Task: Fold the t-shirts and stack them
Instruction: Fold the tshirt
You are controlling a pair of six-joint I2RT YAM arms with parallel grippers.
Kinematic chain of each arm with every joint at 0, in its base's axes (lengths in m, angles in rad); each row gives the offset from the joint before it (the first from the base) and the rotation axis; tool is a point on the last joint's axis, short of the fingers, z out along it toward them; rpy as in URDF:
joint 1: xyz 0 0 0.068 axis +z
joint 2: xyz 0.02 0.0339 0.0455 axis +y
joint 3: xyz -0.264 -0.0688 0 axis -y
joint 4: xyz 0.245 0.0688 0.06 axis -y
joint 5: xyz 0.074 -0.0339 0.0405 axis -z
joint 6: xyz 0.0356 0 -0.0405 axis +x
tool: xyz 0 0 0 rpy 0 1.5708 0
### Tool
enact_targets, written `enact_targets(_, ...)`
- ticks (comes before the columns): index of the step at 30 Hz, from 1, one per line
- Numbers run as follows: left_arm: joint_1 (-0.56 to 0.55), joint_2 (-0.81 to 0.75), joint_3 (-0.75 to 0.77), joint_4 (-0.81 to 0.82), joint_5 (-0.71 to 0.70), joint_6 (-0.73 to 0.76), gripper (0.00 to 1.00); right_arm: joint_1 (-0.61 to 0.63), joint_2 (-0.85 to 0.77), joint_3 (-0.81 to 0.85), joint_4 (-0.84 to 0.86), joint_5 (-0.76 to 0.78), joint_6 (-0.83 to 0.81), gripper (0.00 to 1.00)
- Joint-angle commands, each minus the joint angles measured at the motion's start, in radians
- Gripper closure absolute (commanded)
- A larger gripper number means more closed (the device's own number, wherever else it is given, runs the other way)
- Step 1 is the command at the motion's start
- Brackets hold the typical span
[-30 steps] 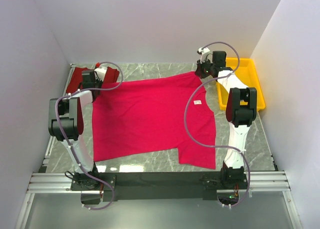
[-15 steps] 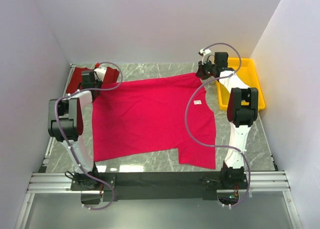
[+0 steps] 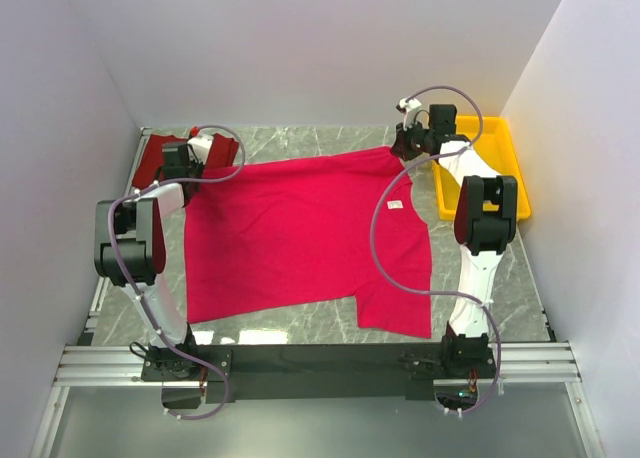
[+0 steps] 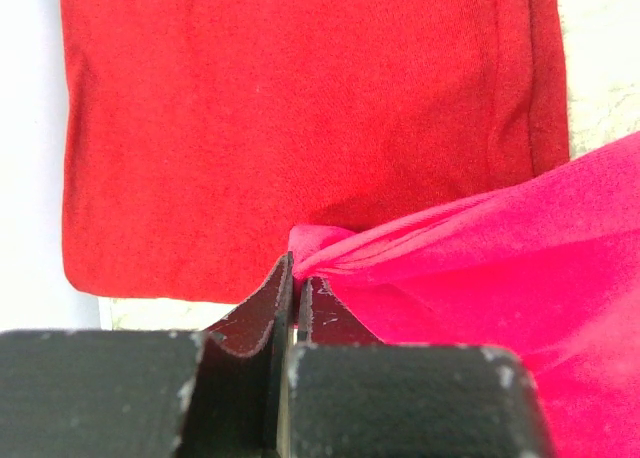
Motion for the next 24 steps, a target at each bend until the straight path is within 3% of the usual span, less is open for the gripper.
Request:
enact_targets(1, 0.008, -0.06, -0.008, 0.021, 0.006, -0.012, 0.99, -0.007, -0.082, -0.005, -0.008, -0.019, -0.035, 1.0)
enact_targets(5, 0.008, -0.058, -0.003, 0.02, 0.007, -0.013, 0.99, -0.008, -0.071, 0.018, 0.005, 0.037, -0.106, 1.0)
enact_targets(10, 0.008, -0.049, 0.007, 0.015, 0.009, -0.018, 0.99, -0.004, 0.026, 0.188, -0.129, 0.062, -0.245, 1.0)
enact_targets(18, 0.008, -0.038, 0.021, 0.012, 0.01, -0.027, 0.99, 0.027, 0.026, 0.101, -0.055, 0.073, -0.51, 1.0)
enact_targets(24, 0.005, -0.024, 0.035, 0.004, 0.007, -0.026, 0.99, 0.041, 0.076, 0.133, -0.015, 0.083, -0.509, 1.0)
